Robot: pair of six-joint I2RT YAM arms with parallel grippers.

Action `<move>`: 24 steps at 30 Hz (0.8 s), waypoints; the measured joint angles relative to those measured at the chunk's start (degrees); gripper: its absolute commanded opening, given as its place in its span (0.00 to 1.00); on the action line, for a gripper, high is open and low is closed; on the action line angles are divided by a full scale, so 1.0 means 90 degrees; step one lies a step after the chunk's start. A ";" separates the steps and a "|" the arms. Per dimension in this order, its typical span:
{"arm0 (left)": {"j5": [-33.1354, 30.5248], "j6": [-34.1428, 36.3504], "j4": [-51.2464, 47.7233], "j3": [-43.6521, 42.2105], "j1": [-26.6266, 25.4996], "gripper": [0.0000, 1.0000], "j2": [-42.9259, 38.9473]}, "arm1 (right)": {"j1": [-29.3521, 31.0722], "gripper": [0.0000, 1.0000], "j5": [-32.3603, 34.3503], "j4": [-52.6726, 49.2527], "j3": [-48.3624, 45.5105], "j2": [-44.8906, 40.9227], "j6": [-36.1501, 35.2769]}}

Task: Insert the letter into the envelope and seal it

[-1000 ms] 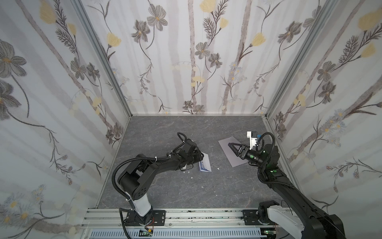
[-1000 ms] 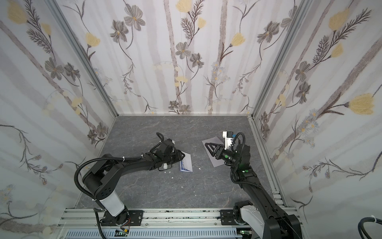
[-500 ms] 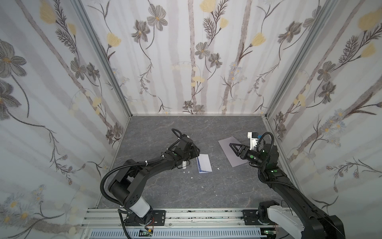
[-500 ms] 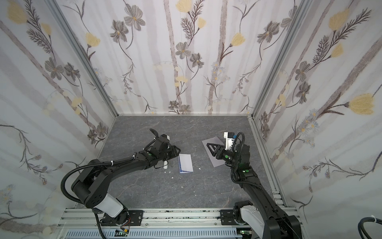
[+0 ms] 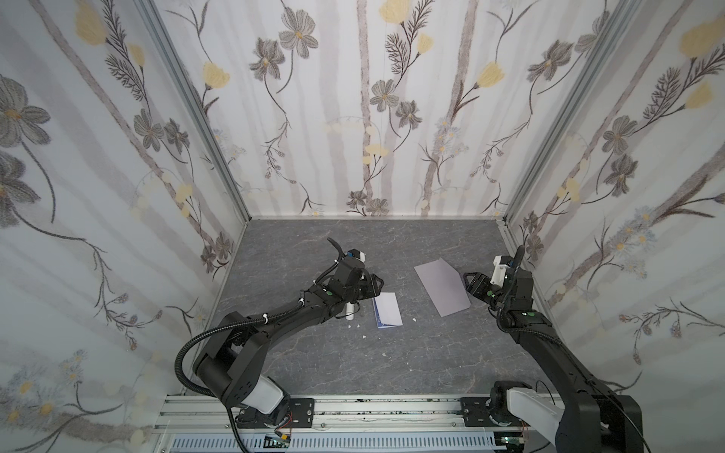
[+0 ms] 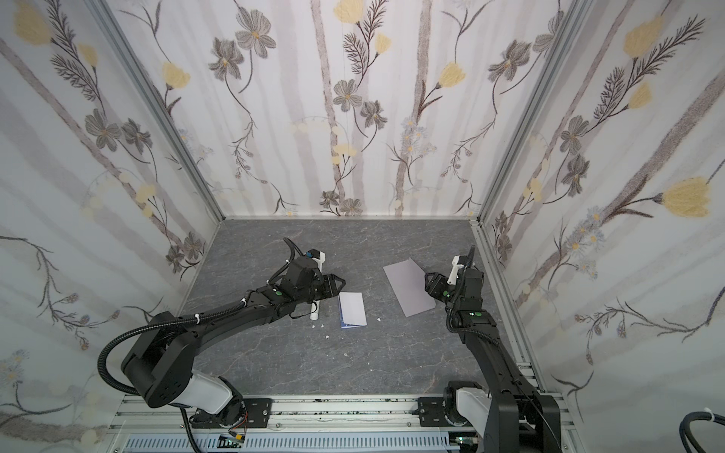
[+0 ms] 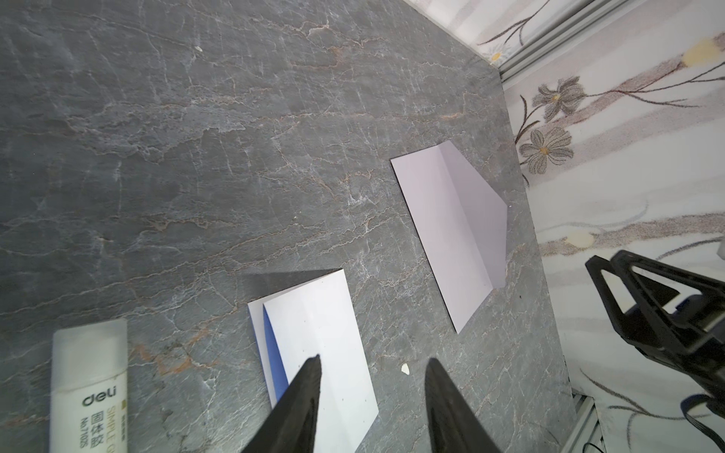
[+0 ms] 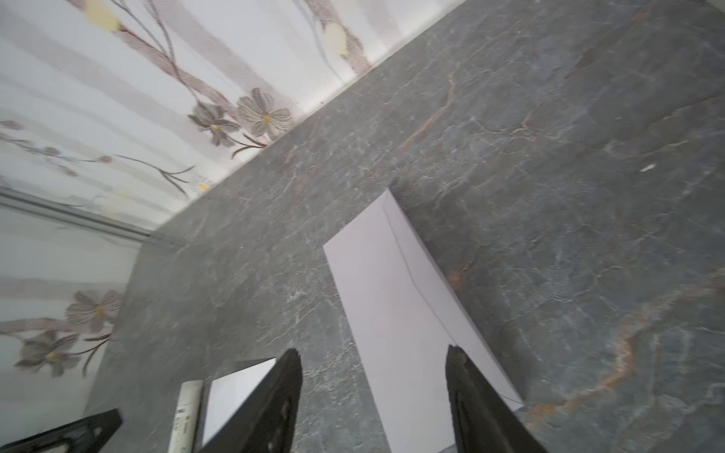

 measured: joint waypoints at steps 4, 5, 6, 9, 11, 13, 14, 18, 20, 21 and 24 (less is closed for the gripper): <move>0.0172 0.0087 -0.0005 0.0027 0.0002 0.45 -0.0005 | -0.0007 0.59 0.0476 -0.0420 0.0546 0.0818 -0.0384; 0.0216 0.0109 -0.0007 0.0046 0.0000 0.45 -0.0005 | -0.0007 0.59 0.0529 -0.0505 0.0665 0.1025 -0.0459; 0.0260 0.0143 -0.0005 0.0070 0.0002 0.45 -0.0005 | -0.0007 0.58 0.0619 -0.0561 0.0772 0.1236 -0.0546; 0.0296 0.0185 -0.0005 0.0112 0.0012 0.45 -0.0015 | -0.0005 0.57 0.0634 -0.0755 0.1103 0.1756 -0.0743; 0.0372 0.0202 -0.0005 0.0126 0.0032 0.45 -0.0019 | 0.0027 0.58 0.0641 -0.0777 0.1302 0.2004 -0.0850; 0.0396 0.0204 -0.0005 0.0148 0.0078 0.45 -0.0019 | 0.0087 0.58 0.0636 -0.0765 0.1494 0.2268 -0.0937; 0.0406 0.0204 0.0000 0.0158 0.0097 0.45 -0.0019 | 0.0117 0.57 0.0636 -0.0741 0.1564 0.2395 -0.0964; 0.0478 0.0204 0.0005 0.0199 0.0209 0.45 0.0005 | 0.0250 0.56 0.0656 -0.0869 0.1928 0.2924 -0.1120; 0.0539 0.0204 0.0007 0.0211 0.0260 0.45 0.0046 | 0.0323 0.52 0.0714 -0.0886 0.2062 0.3109 -0.1158; 0.0559 0.0204 0.0007 0.0211 0.0287 0.45 0.0058 | 0.0345 0.49 0.0731 -0.0889 0.2106 0.3189 -0.1173; 0.0610 0.0202 0.0010 0.0216 0.0338 0.45 0.0090 | 0.0418 0.42 0.0731 -0.0935 0.2205 0.3402 -0.1175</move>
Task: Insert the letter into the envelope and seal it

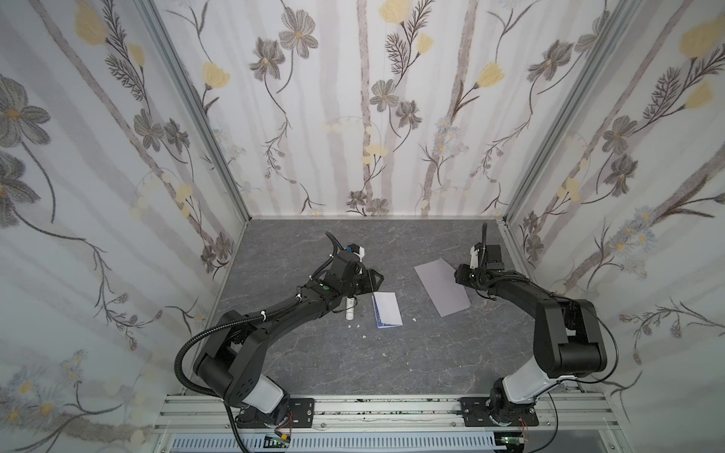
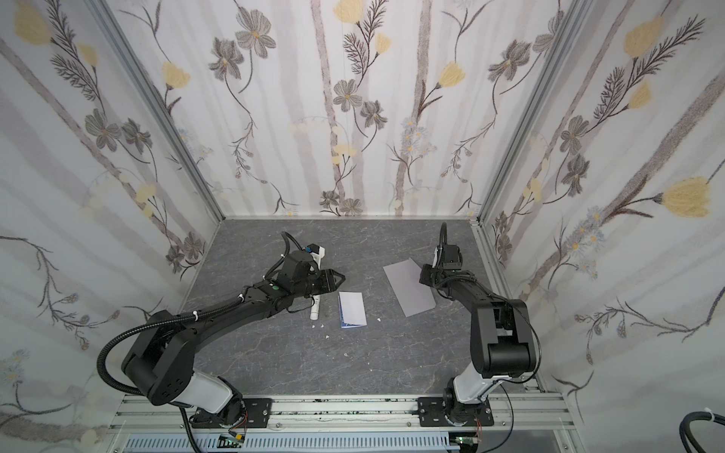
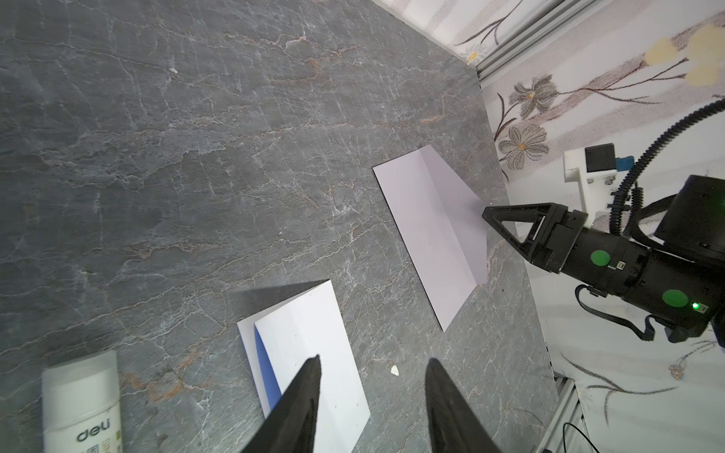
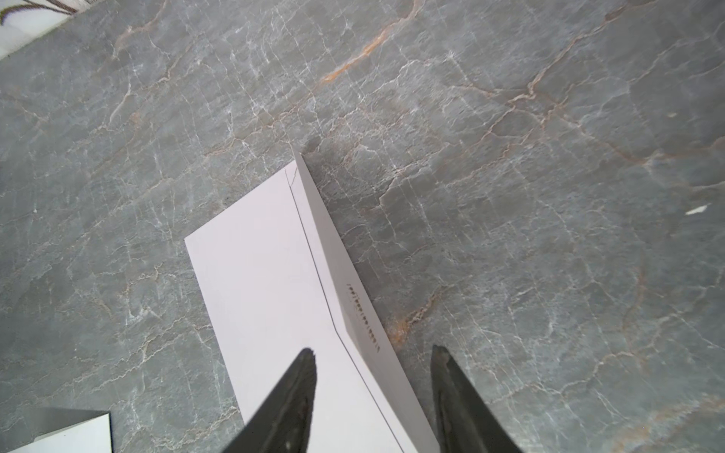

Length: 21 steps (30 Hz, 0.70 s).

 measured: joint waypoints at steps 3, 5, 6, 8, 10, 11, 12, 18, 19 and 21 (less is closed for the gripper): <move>0.0066 0.0000 0.0019 0.0000 0.0046 0.45 0.0015 | 0.0029 0.32 0.0049 -0.0027 0.0097 0.0185 -0.0010; 0.0102 0.0000 0.0056 0.0000 0.0073 0.45 0.0024 | 0.0046 0.23 0.0066 -0.0027 0.0119 0.0253 -0.0041; 0.0107 0.0000 0.0068 0.0000 0.0080 0.45 0.0027 | 0.0058 0.20 0.0073 -0.0027 0.0119 0.0265 -0.0044; 0.0121 0.0000 0.0092 0.0000 0.0109 0.45 0.0041 | 0.0078 0.07 0.0087 -0.0034 0.0117 0.0272 -0.0044; 0.0148 0.0000 0.0102 0.0000 0.0134 0.45 0.0073 | 0.0087 0.00 0.0090 -0.0024 0.0097 0.0272 -0.0041; 0.0158 0.0000 0.0112 0.0000 0.0151 0.45 0.0090 | 0.0102 0.00 0.0087 -0.0024 0.0090 0.0272 -0.0066; 0.0170 0.0000 0.0114 0.0000 0.0165 0.45 0.0102 | 0.0104 0.00 0.0090 -0.0022 0.0083 0.0272 -0.0063; 0.0374 -0.0063 0.0240 -0.0039 0.0294 0.45 0.0155 | 0.0187 0.00 0.0066 -0.0027 -0.0046 0.0151 -0.0046; 0.0396 -0.0073 0.0270 -0.0058 0.0306 0.45 0.0155 | 0.0233 0.00 0.0066 -0.0036 -0.0083 0.0073 -0.0046; 0.0452 -0.0080 0.0301 -0.0104 0.0311 0.45 0.0151 | 0.0330 0.00 0.0068 -0.0044 -0.0185 -0.0117 -0.0041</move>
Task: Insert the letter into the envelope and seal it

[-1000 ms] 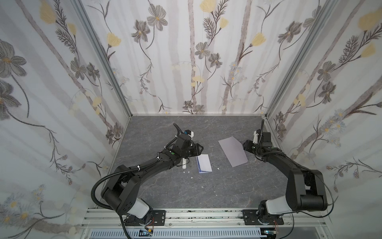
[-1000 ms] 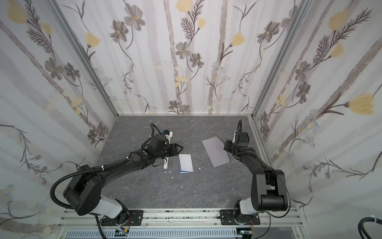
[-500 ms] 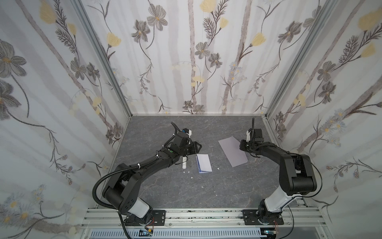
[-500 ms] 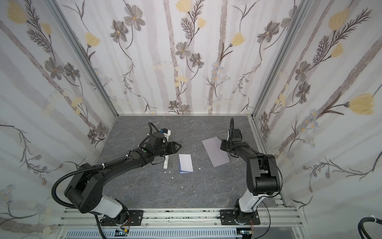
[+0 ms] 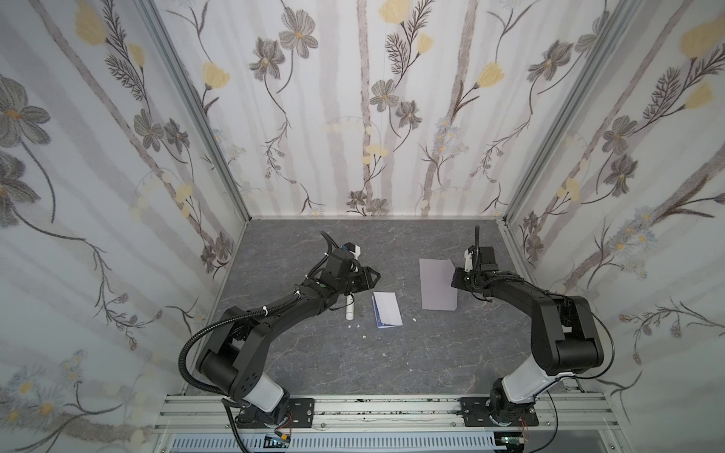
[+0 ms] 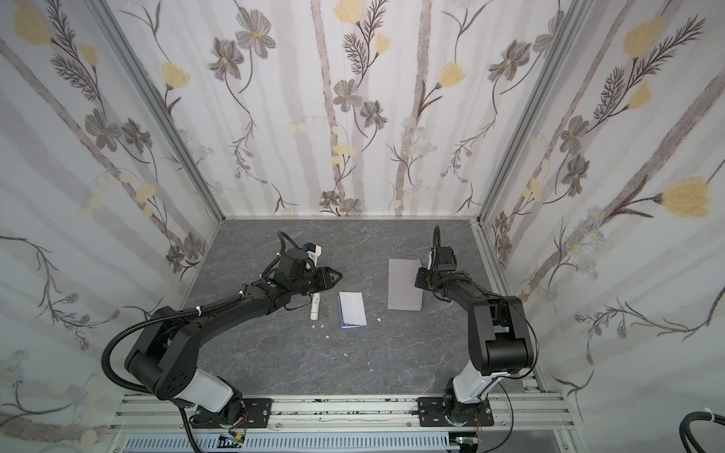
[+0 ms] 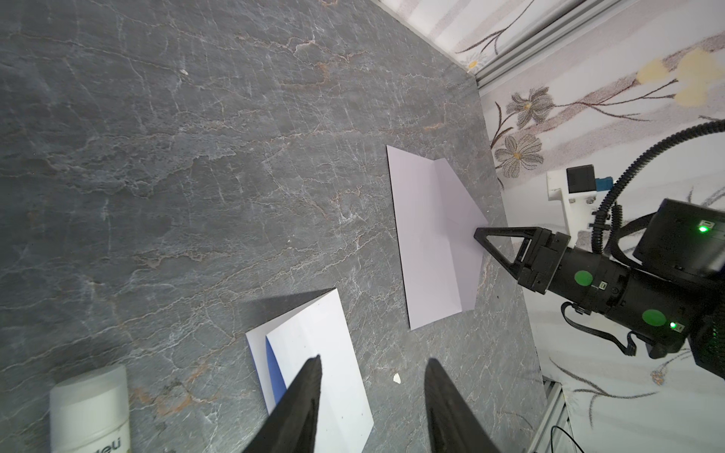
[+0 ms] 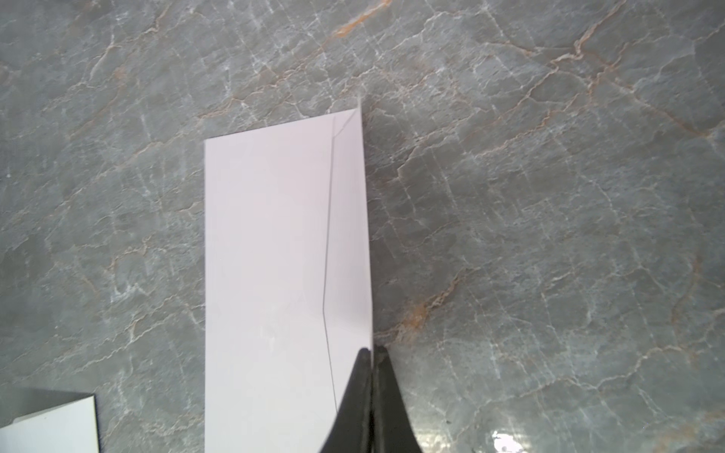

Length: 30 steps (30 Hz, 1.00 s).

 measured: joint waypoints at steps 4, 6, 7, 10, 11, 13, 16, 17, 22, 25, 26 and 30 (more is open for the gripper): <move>0.0073 -0.0019 0.0146 -0.0109 0.0000 0.45 -0.0044 | 0.0214 0.00 0.0053 -0.0022 -0.0321 -0.0493 0.0117; 0.0104 -0.0049 0.0197 -0.0168 0.0002 0.45 -0.0058 | 0.0318 0.00 0.0100 -0.0034 -0.0527 -0.0753 0.0121; 0.0134 -0.0066 0.0216 -0.0197 0.0002 0.45 -0.0061 | 0.0376 0.00 0.0097 -0.0027 -0.0656 -0.0886 0.0163; 0.0187 -0.0068 0.0240 -0.0284 0.0002 0.45 -0.0068 | 0.0610 0.00 0.0192 -0.0070 -0.1022 -0.1316 0.0240; 0.0202 -0.0068 0.0248 -0.0306 0.0002 0.45 -0.0073 | 0.0702 0.00 0.0211 -0.0092 -0.1122 -0.1421 0.0243; 0.0214 -0.0068 0.0260 -0.0350 0.0002 0.45 -0.0102 | 0.0869 0.00 0.0313 -0.0158 -0.1263 -0.1542 0.0294; 0.0216 -0.0066 0.0291 -0.0398 0.0002 0.45 -0.0151 | 0.1139 0.00 0.0418 -0.0253 -0.1450 -0.1724 0.0364; 0.0219 -0.0066 0.0313 -0.0410 0.0002 0.45 -0.0163 | 0.1224 0.00 0.0437 -0.0272 -0.1494 -0.1756 0.0425; 0.0219 -0.0066 0.0352 -0.0481 0.0002 0.45 -0.0245 | 0.1613 0.00 0.0483 -0.0277 -0.1588 -0.1800 0.0580; 0.0219 -0.0066 0.0355 -0.0505 0.0002 0.45 -0.0296 | 0.1821 0.00 0.0503 -0.0248 -0.1566 -0.1705 0.0678; 0.0216 -0.0066 0.0355 -0.0512 0.0002 0.45 -0.0318 | 0.1892 0.00 0.0510 -0.0240 -0.1547 -0.1661 0.0724; 0.0216 -0.0066 0.0362 -0.0542 0.0005 0.45 -0.0381 | 0.2137 0.00 0.0634 -0.0221 -0.1426 -0.1501 0.0792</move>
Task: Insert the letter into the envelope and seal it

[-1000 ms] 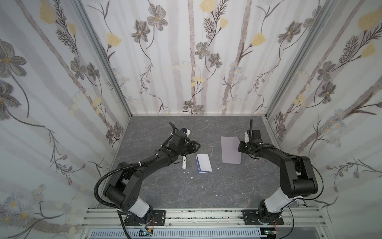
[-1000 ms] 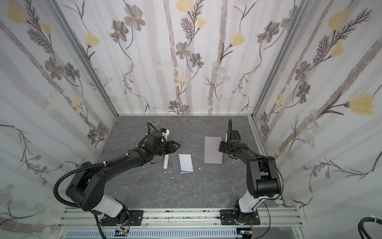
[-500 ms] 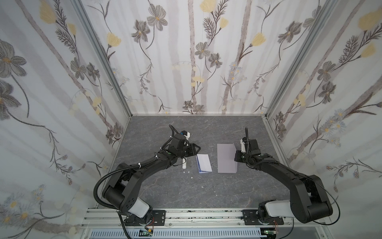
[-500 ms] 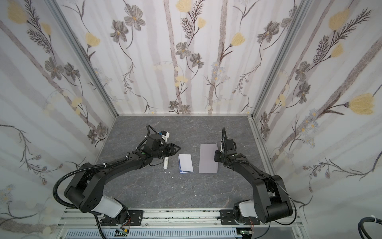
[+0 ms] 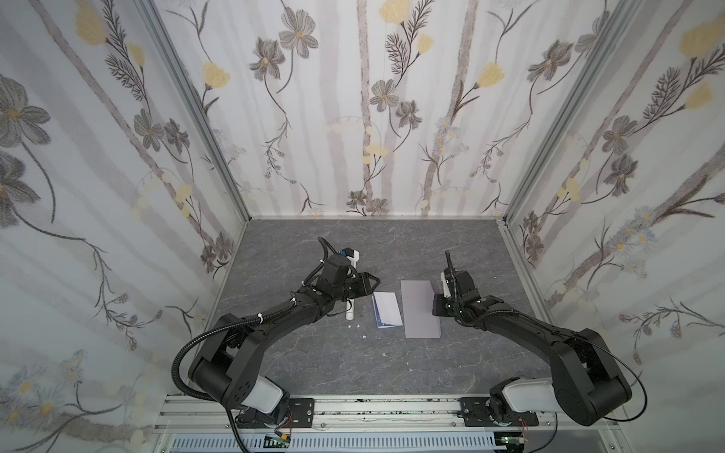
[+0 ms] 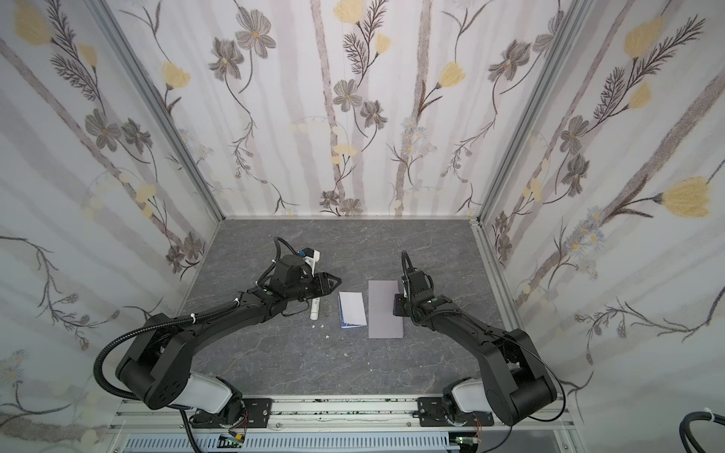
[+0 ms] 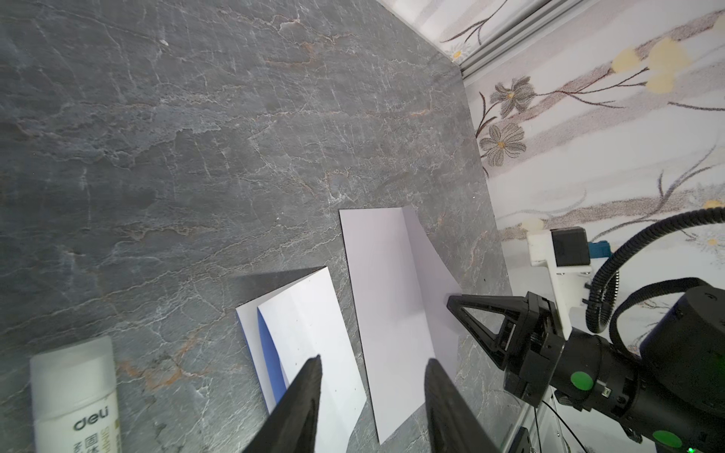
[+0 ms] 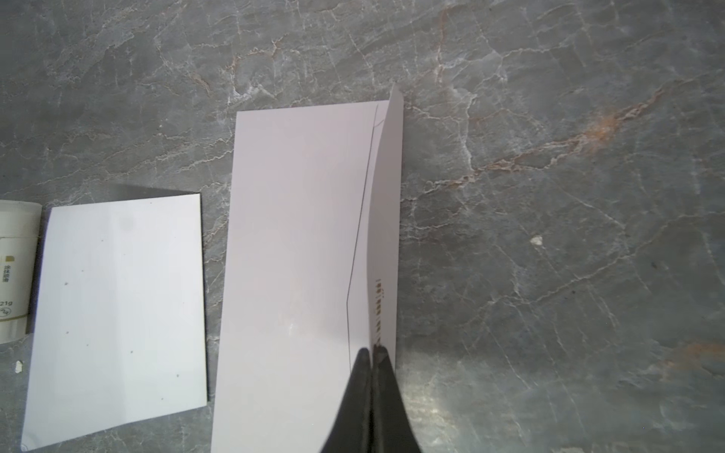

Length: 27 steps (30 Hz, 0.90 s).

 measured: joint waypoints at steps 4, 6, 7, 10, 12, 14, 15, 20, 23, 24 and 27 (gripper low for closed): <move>0.0000 -0.0002 0.0002 -0.0005 0.0000 0.45 -0.0049 | 0.0202 0.00 0.0063 0.0044 0.0080 0.0138 0.0117; 0.0000 -0.0002 0.0015 -0.0005 0.0000 0.45 -0.0058 | 0.0294 0.00 0.0126 0.0080 0.0100 0.0168 0.0170; 0.0000 -0.0002 0.0015 -0.0005 0.0000 0.45 -0.0063 | 0.0333 0.00 0.0151 0.0087 0.0109 0.0175 0.0185; 0.0000 -0.0017 0.0019 -0.0017 0.0000 0.45 -0.0102 | 0.0442 0.00 0.0160 0.0153 0.0136 0.0189 0.0248; 0.0000 -0.0019 0.0022 -0.0034 0.0000 0.45 -0.0129 | 0.0512 0.00 0.0180 0.0199 0.0153 0.0211 0.0279; 0.0000 -0.0019 0.0022 -0.0044 0.0000 0.45 -0.0155 | 0.0568 0.00 0.0182 0.0199 0.0172 0.0240 0.0313; -0.0002 -0.0019 0.0024 -0.0053 0.0000 0.45 -0.0177 | 0.0585 0.00 0.0182 0.0197 0.0185 0.0265 0.0328; -0.0002 -0.0022 0.0039 -0.0121 0.0000 0.45 -0.0257 | 0.0607 0.00 0.0301 0.0187 0.0214 0.0289 0.0328; -0.0005 -0.0024 0.0039 -0.0189 0.0000 0.45 -0.0279 | 0.0607 0.00 0.0374 0.0163 0.0214 0.0289 0.0328; -0.0005 -0.0027 0.0039 -0.0219 0.0000 0.45 -0.0287 | 0.0605 0.00 0.0403 0.0155 0.0214 0.0284 0.0328; -0.0007 -0.0029 0.0039 -0.0270 0.0000 0.45 -0.0313 | 0.0605 0.00 0.0476 0.0155 0.0182 0.0257 0.0340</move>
